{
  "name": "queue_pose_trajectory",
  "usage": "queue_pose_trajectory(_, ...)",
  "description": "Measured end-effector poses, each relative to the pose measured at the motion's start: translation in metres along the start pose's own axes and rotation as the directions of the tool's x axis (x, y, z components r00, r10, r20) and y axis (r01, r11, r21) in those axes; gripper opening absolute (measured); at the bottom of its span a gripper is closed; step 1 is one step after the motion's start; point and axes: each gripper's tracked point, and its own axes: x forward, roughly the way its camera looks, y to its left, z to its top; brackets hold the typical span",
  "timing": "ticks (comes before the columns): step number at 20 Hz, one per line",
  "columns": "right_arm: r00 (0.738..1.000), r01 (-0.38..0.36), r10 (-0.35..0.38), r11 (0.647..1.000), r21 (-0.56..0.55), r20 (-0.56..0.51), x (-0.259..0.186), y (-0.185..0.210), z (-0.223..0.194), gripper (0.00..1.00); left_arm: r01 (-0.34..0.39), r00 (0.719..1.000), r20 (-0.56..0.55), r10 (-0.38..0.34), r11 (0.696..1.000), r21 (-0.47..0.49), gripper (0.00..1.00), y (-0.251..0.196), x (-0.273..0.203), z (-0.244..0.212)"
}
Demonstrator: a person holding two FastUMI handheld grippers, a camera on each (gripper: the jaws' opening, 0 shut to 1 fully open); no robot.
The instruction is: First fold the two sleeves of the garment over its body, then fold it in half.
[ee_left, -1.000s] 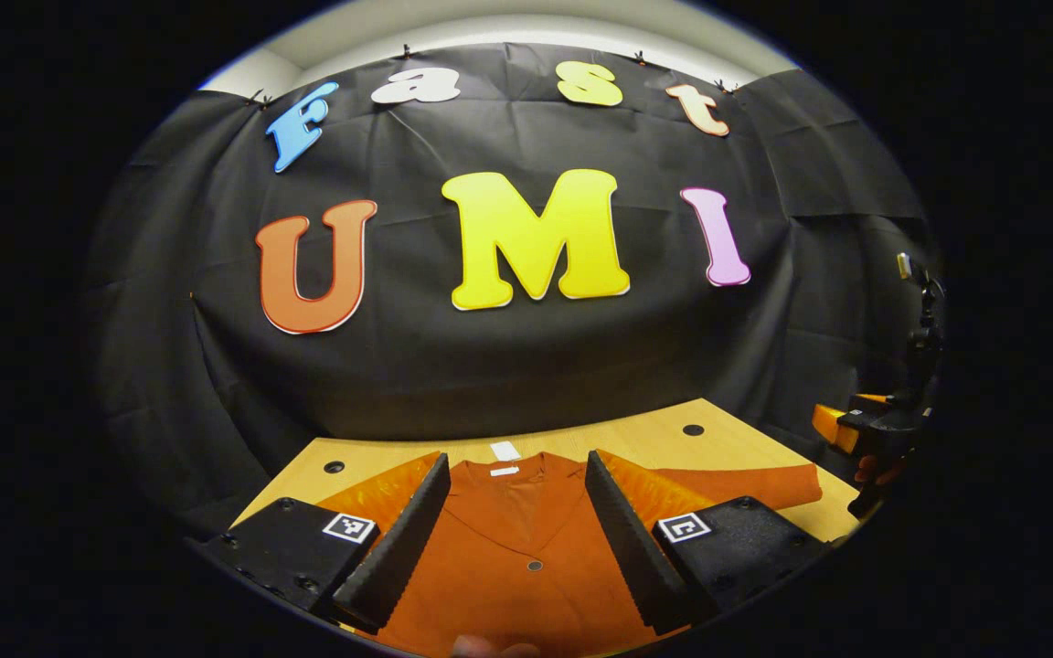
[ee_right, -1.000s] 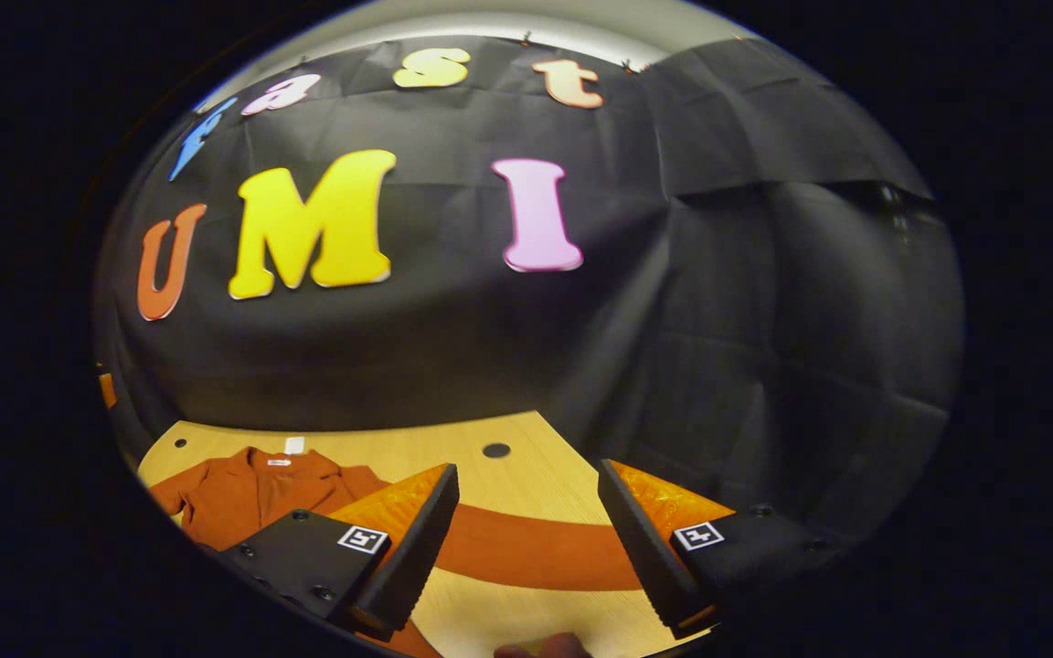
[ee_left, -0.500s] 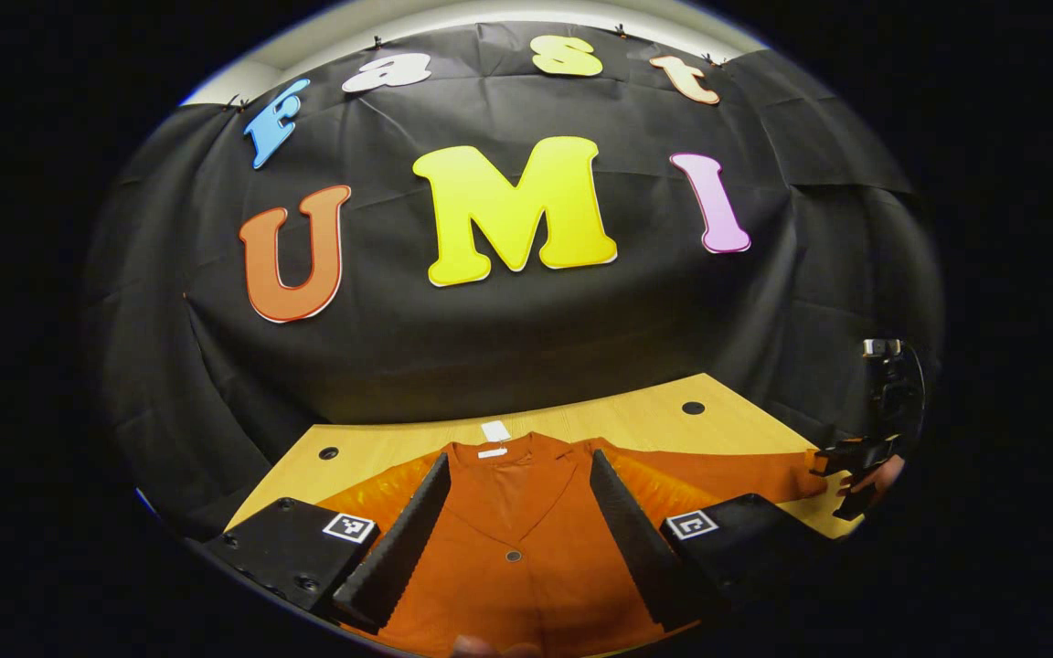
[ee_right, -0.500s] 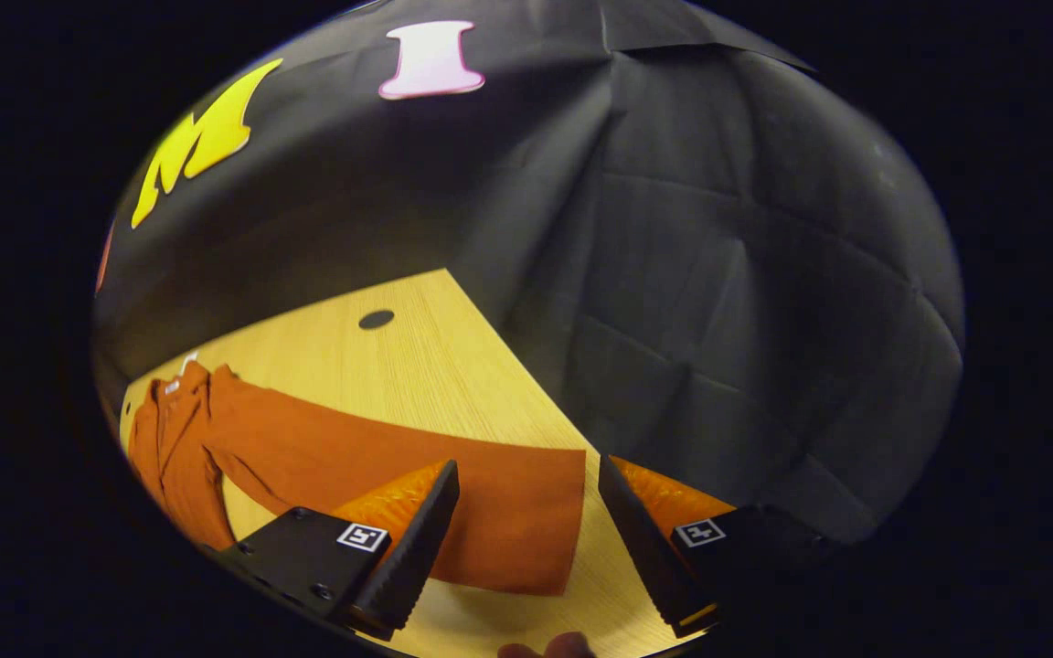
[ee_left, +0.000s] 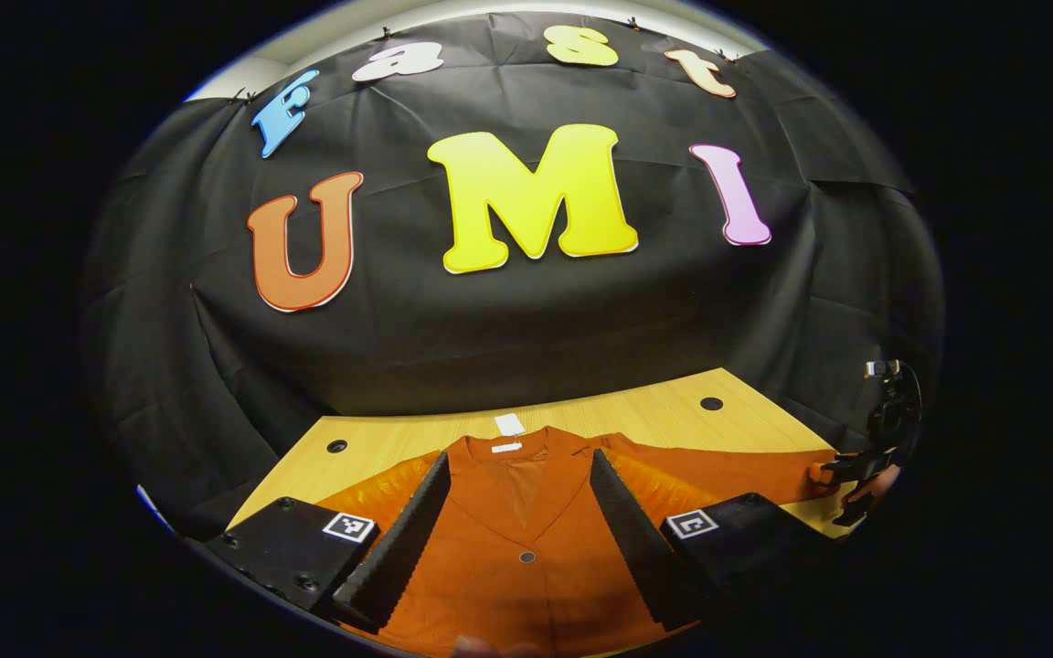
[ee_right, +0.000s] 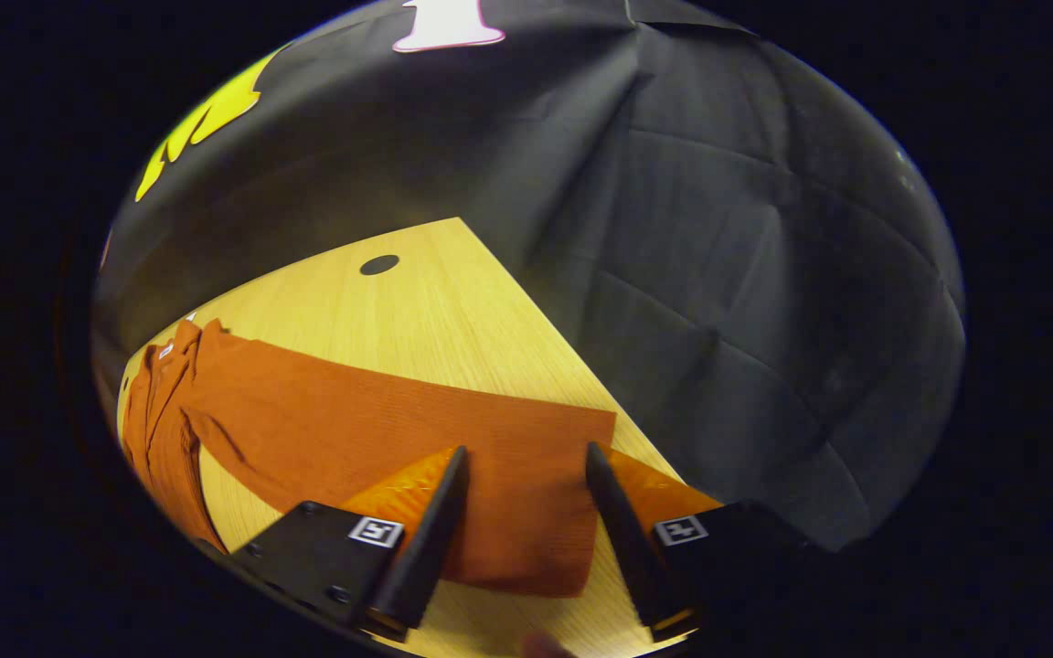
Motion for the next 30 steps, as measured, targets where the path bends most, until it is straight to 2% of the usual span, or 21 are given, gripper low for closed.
queue_pose_trajectory(1, 1.000, -0.010, 0.010, 1.000, 0.010, -0.003, 0.000, 0.003, -0.001, 0.69, -0.007, 1.000, 0.004, 0.007, 1.000, 0.000, 0.99, 0.004, -0.001, 0.001)
queue_pose_trajectory(3, 1.000, 0.001, 0.000, 0.999, 0.038, -0.006, -0.002, 0.004, 0.000, 0.52, -0.018, 1.000, 0.009, 0.018, 1.000, -0.002, 0.99, 0.015, -0.001, 0.001)
queue_pose_trajectory(4, 1.000, -0.009, 0.009, 0.998, 0.063, -0.003, -0.002, 0.004, 0.000, 0.50, -0.022, 1.000, 0.007, 0.022, 1.000, -0.005, 0.99, 0.019, -0.001, -0.001)
queue_pose_trajectory(6, 1.000, 0.021, -0.022, 0.992, 0.122, 0.007, 0.000, 0.000, 0.008, 0.08, -0.030, 1.000, 0.008, 0.030, 1.000, -0.004, 0.99, 0.030, -0.002, -0.002)
queue_pose_trajectory(8, 0.998, 0.061, -0.060, 0.994, 0.091, -0.011, -0.004, -0.001, 0.010, 0.07, -0.042, 0.999, 0.018, 0.042, 0.999, -0.002, 0.99, 0.042, -0.007, -0.002)
queue_pose_trajectory(9, 0.998, 0.063, -0.063, 0.996, 0.063, 0.005, -0.012, 0.004, 0.011, 0.01, -0.047, 0.999, 0.023, 0.047, 0.999, -0.002, 0.99, 0.048, -0.008, -0.002)
queue_pose_trajectory(12, 0.993, 0.070, -0.068, 0.997, -0.015, 0.097, -0.035, 0.019, 0.043, 0.01, -0.057, 0.998, 0.033, 0.058, 0.998, -0.012, 0.99, 0.066, -0.013, -0.005)
queue_pose_trajectory(18, 0.985, 0.091, -0.087, 0.996, -0.016, 0.148, -0.086, 0.058, 0.101, 0.01, -0.092, 0.990, 0.107, 0.094, 0.995, -0.030, 0.99, 0.111, -0.025, 0.003)
queue_pose_trajectory(20, 0.980, 0.077, -0.071, 0.997, -0.024, 0.187, -0.106, 0.093, 0.127, 0.00, -0.117, 0.984, 0.132, 0.120, 0.993, -0.032, 0.99, 0.133, -0.030, 0.003)
queue_pose_trajectory(23, 0.971, 0.018, -0.005, 0.998, -0.052, 0.240, -0.130, 0.160, 0.167, 0.01, -0.149, 0.976, 0.150, 0.156, 0.987, -0.058, 0.99, 0.171, -0.035, -0.002)
queue_pose_trajectory(27, 0.945, -0.077, 0.112, 0.990, -0.121, 0.309, -0.157, 0.281, 0.209, 0.00, -0.207, 0.962, 0.157, 0.223, 0.972, -0.113, 0.99, 0.229, -0.043, -0.008)
queue_pose_trajectory(30, 0.928, -0.138, 0.194, 0.972, -0.190, 0.318, -0.168, 0.370, 0.208, 0.00, -0.253, 0.949, 0.160, 0.273, 0.958, -0.137, 0.99, 0.272, -0.051, -0.013)
